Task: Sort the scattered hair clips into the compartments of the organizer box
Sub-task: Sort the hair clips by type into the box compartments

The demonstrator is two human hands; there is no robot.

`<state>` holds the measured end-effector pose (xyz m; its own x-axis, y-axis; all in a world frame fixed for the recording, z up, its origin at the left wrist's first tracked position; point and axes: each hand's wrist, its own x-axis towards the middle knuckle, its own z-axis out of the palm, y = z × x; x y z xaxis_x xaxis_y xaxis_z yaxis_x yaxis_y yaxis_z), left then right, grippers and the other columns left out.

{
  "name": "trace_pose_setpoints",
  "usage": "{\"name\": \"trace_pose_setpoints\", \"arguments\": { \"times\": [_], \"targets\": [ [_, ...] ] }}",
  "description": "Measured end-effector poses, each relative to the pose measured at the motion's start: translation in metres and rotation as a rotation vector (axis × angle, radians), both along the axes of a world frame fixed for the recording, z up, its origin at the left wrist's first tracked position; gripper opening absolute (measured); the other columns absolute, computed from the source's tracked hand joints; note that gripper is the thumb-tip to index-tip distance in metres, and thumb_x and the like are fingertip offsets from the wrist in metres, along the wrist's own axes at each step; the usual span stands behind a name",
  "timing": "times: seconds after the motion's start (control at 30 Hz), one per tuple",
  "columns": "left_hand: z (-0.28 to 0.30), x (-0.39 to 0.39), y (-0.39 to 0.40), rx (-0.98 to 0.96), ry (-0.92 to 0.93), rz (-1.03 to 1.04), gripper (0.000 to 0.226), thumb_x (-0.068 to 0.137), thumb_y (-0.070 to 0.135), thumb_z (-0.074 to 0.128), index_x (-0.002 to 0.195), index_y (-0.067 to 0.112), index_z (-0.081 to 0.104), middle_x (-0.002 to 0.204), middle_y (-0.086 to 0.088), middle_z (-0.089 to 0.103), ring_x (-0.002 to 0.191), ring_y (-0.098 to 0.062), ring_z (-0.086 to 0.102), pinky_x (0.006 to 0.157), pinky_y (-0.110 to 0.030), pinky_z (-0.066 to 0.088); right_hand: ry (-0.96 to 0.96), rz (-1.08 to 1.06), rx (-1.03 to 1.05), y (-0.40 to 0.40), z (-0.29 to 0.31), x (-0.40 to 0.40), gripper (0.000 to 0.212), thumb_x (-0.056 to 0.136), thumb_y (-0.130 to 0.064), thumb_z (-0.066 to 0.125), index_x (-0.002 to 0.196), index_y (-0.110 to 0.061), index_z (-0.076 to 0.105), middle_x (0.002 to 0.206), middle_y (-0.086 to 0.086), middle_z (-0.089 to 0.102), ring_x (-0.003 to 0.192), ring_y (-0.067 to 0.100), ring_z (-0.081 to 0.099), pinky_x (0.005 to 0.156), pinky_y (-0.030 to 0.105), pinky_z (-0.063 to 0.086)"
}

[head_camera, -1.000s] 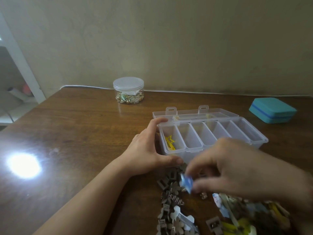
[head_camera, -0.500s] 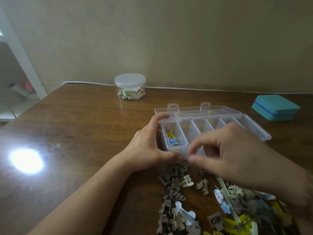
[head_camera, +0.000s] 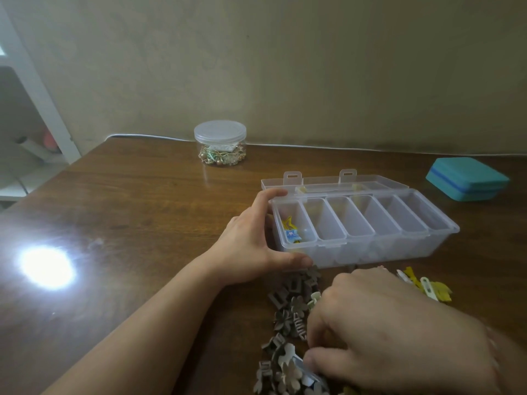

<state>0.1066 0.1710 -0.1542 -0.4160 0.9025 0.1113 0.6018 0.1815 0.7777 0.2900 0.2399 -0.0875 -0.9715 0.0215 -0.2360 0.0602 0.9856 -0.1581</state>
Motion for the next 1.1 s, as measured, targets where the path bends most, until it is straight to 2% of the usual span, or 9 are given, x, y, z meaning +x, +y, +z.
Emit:
{"name": "trace_pose_setpoints", "arguments": {
  "times": [0.13,0.3,0.43,0.5,0.6,0.7,0.83,1.03,1.1],
  "targets": [
    [0.001,0.000,0.000,-0.008,-0.010,-0.002,0.104,0.050,0.071,0.075,0.134,0.057,0.016,0.139,0.013,0.050,0.123,-0.005,0.051,0.113,-0.046,0.036,-0.035,0.005,-0.045,-0.003,-0.002,-0.002,0.036,0.085,-0.060,0.056,0.095,-0.029,0.071,0.079,-0.009,0.068,0.071,0.006,0.058,0.072,0.026,0.049],
    [0.001,0.000,0.000,0.003,-0.006,-0.010,0.106,0.050,0.072,0.075,0.137,0.052,0.018,0.139,0.012,0.051,0.122,-0.005,0.052,0.111,-0.044,0.039,-0.104,-0.004,-0.118,0.005,0.003,-0.003,0.025,0.082,-0.050,0.063,0.084,-0.026,0.070,0.063,-0.016,0.059,0.063,-0.002,0.054,0.058,0.012,0.038],
    [0.000,-0.001,0.000,0.013,0.000,-0.013,0.106,0.050,0.071,0.076,0.138,0.050,0.020,0.137,0.010,0.053,0.120,-0.006,0.054,0.109,-0.042,0.042,-0.140,-0.133,-0.375,0.025,0.012,0.000,0.014,0.082,-0.038,0.072,0.080,-0.024,0.071,0.064,-0.017,0.064,0.057,-0.005,0.057,0.051,0.011,0.044],
    [-0.001,-0.002,0.000,0.017,0.002,-0.015,0.105,0.051,0.071,0.076,0.138,0.051,0.020,0.135,0.011,0.054,0.120,-0.005,0.055,0.109,-0.042,0.042,-0.027,-0.229,-0.501,0.040,0.017,0.004,0.012,0.078,-0.038,0.075,0.078,-0.027,0.071,0.066,-0.010,0.068,0.052,-0.002,0.056,0.049,0.013,0.045],
    [-0.001,-0.003,0.000,0.014,-0.003,-0.023,0.105,0.051,0.071,0.077,0.138,0.051,0.021,0.136,0.012,0.053,0.121,-0.004,0.053,0.110,-0.041,0.041,0.346,-0.410,-0.552,0.060,0.019,0.005,0.013,0.070,-0.042,0.078,0.073,-0.030,0.073,0.053,-0.004,0.063,0.041,0.000,0.048,0.042,0.011,0.040],
    [-0.002,-0.003,0.000,0.011,-0.011,-0.024,0.104,0.050,0.071,0.077,0.136,0.053,0.021,0.137,0.013,0.052,0.121,-0.004,0.053,0.108,-0.036,0.043,0.641,-0.564,-0.378,0.068,0.005,-0.006,0.017,0.074,-0.034,0.079,0.065,-0.023,0.071,0.049,-0.006,0.062,0.038,0.000,0.047,0.039,0.010,0.038],
    [-0.003,-0.003,0.000,0.018,-0.014,-0.025,0.103,0.052,0.069,0.079,0.136,0.053,0.022,0.134,0.013,0.054,0.120,-0.005,0.054,0.106,-0.036,0.045,0.643,-0.561,-0.127,0.063,-0.012,-0.018,0.023,0.074,-0.052,0.069,0.068,-0.030,0.065,0.052,-0.009,0.059,0.052,0.001,0.057,0.045,0.014,0.040],
    [-0.003,-0.004,0.001,0.008,-0.009,-0.020,0.107,0.049,0.072,0.076,0.138,0.052,0.020,0.137,0.014,0.050,0.121,-0.005,0.052,0.109,-0.038,0.042,0.741,-0.497,-0.315,0.072,0.000,-0.005,0.015,0.080,-0.040,0.068,0.073,-0.027,0.068,0.054,-0.011,0.060,0.042,-0.001,0.049,0.043,0.008,0.039],
    [-0.002,-0.004,0.000,0.005,-0.008,-0.025,0.106,0.050,0.072,0.076,0.137,0.053,0.019,0.138,0.014,0.049,0.121,-0.004,0.051,0.108,-0.035,0.042,0.630,-0.446,-0.346,0.071,0.009,0.003,0.014,0.078,-0.041,0.068,0.072,-0.028,0.069,0.053,-0.013,0.060,0.041,-0.002,0.049,0.044,0.007,0.039]
  ]
}}
